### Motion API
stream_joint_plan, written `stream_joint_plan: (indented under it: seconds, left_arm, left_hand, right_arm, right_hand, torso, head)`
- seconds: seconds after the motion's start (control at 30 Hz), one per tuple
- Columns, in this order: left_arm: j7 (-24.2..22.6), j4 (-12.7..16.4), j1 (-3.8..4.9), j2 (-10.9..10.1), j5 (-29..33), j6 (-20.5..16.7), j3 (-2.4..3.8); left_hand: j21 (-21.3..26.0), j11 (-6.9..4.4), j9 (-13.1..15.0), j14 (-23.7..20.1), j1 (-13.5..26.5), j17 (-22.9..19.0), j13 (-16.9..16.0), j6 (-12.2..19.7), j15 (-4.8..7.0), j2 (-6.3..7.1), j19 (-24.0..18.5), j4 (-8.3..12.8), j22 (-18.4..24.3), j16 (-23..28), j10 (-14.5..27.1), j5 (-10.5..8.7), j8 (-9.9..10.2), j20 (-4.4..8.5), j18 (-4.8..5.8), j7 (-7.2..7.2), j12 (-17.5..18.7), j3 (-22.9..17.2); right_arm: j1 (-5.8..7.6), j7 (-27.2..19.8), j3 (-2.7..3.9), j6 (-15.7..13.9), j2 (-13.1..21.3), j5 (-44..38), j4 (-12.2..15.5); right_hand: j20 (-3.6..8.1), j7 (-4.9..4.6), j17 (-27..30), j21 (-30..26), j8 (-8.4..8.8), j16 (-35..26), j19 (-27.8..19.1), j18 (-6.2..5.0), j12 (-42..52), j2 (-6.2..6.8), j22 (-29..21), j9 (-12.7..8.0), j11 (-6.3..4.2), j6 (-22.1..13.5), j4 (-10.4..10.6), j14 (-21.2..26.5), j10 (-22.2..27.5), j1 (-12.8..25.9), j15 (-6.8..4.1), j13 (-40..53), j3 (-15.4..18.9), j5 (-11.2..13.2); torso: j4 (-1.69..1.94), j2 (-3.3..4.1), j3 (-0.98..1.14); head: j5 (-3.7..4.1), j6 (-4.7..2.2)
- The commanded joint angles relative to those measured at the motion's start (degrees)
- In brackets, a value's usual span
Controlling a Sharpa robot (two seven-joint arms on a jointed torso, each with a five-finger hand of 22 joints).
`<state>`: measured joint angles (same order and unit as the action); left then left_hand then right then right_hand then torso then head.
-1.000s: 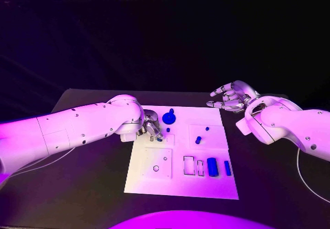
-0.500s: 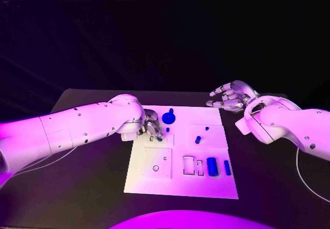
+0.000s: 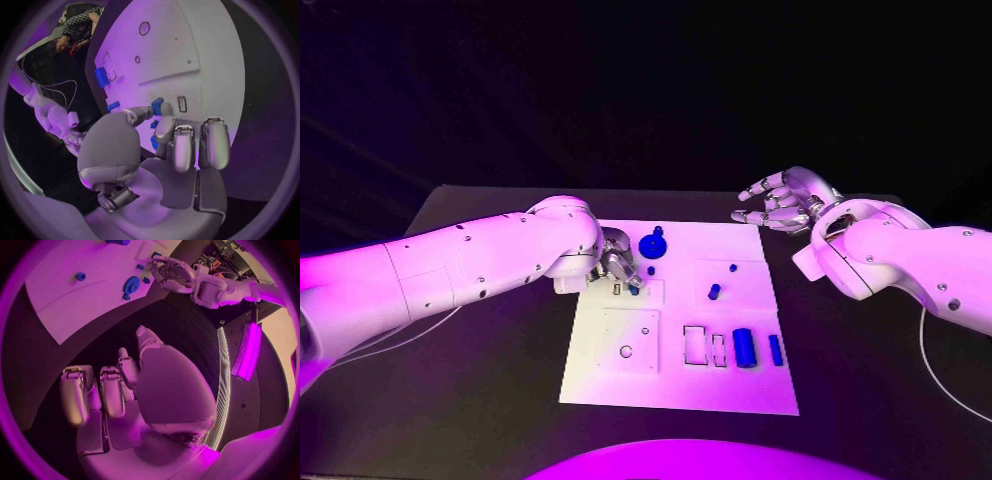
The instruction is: Assemble the parts on the task board
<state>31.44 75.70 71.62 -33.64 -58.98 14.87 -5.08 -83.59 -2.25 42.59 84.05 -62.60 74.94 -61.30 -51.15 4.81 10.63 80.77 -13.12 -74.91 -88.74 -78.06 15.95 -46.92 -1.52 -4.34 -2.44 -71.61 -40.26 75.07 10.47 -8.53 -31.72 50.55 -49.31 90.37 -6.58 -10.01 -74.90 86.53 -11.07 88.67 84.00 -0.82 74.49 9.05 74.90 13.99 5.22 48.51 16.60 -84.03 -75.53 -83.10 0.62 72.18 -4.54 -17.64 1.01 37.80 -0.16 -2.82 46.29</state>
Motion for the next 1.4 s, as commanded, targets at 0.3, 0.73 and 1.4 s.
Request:
stream_joint_plan:
  seconds: [0.3,0.73,1.4]
  left_arm:
    - [-0.11,0.03,-0.10,0.29,1.05,1.99,-0.07]
    - [-0.17,-0.25,-0.09,0.09,1.42,1.47,-0.08]
    - [-0.37,0.47,-0.04,-1.42,2.63,-0.47,1.30]
  left_hand:
    - [-0.20,-0.29,0.63,5.38,3.61,12.97,-0.11,-0.56,0.61,0.82,0.12,9.27,-1.06,-0.18,-0.25,-0.56,0.49,0.33,1.12,1.14,0.09,-7.04]
    - [-0.02,-0.41,1.03,5.37,7.52,12.95,-0.28,-1.94,0.77,1.35,0.21,3.57,-1.09,-0.18,-0.03,-1.07,1.73,0.57,1.13,1.30,0.13,3.75]
    - [0.18,-0.33,1.78,5.33,7.19,12.82,-0.49,-2.22,0.75,1.89,0.19,-2.40,-1.00,-0.14,0.06,-1.87,2.54,0.57,1.09,1.21,0.04,13.72]
  right_arm:
    - [-0.05,-0.47,0.00,0.85,0.05,-0.39,0.03]
    - [-0.05,-0.49,0.00,0.73,0.14,-0.39,0.04]
    - [-0.12,-0.69,-0.01,0.38,0.31,-0.39,-0.07]
  right_hand:
    - [-0.22,-0.03,-9.87,-0.36,0.05,-0.41,4.04,-0.14,-0.08,0.03,13.30,-0.08,-0.09,0.50,-0.07,-4.78,0.35,-0.04,0.23,-0.10,-0.46,-0.17]
    - [-0.22,-0.04,-9.65,-0.53,0.06,-0.49,3.96,-0.18,-0.20,0.13,13.23,-0.10,-0.09,0.49,-0.02,-4.73,0.48,0.15,0.23,-0.25,-0.42,0.01]
    - [-0.22,-0.04,-9.46,-0.75,0.08,-0.56,3.85,-0.23,-0.26,0.09,13.13,-0.13,-0.08,0.46,-0.02,-4.68,0.53,0.22,0.23,-0.33,-0.46,0.08]
  torso:
    - [0.05,-0.08,-0.02]
    - [0.04,-0.07,-0.03]
    - [0.00,-0.16,0.04]
  head:
    - [0.18,0.17]
    - [0.19,0.12]
    - [0.11,-0.16]
